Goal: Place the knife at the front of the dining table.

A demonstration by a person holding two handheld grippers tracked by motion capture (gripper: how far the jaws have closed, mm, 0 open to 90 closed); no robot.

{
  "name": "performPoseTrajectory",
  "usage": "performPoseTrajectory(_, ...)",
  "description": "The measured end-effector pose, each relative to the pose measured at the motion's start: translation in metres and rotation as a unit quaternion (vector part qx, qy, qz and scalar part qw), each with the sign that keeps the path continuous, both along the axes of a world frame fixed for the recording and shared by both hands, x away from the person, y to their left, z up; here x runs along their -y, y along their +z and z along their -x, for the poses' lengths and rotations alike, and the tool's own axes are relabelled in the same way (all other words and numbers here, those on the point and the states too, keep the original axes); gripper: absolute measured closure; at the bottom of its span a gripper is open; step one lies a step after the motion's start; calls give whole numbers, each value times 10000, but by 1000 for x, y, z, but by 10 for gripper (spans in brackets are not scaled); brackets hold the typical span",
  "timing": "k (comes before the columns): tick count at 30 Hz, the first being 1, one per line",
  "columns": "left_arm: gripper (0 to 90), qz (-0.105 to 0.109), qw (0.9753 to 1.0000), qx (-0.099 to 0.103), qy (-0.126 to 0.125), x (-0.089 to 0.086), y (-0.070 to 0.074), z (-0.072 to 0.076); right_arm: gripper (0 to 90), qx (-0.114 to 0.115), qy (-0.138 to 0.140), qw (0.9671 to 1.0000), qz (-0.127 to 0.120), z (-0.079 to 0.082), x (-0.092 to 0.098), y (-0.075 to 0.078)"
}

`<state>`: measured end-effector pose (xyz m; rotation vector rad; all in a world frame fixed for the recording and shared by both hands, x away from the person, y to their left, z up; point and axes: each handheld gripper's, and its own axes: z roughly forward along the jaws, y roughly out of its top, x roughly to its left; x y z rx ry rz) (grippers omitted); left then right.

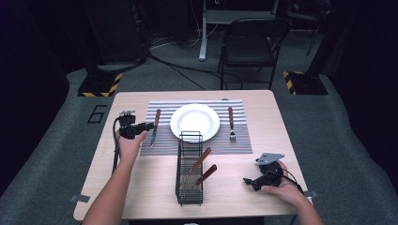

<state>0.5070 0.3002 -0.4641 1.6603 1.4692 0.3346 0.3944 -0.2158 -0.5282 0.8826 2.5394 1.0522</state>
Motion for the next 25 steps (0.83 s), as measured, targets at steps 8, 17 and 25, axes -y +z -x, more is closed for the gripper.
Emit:
performPoseTrajectory(8, 512, -494, 9985, 111, -205, 0, 2, 19, 0, -3, 3, 10000, -16, 0, 0, 0)
performPoseTrajectory(17, 466, -720, 9967, 109, -346, -8, -3, 40, 0, -1, -5, 10000, -5, 0, 0, 0)
performPoseTrajectory(25, 388, -997, 9939, 55, -467, -17, -7, 58, 0, 12, 20, 10000, -9, 0, 0, 0)
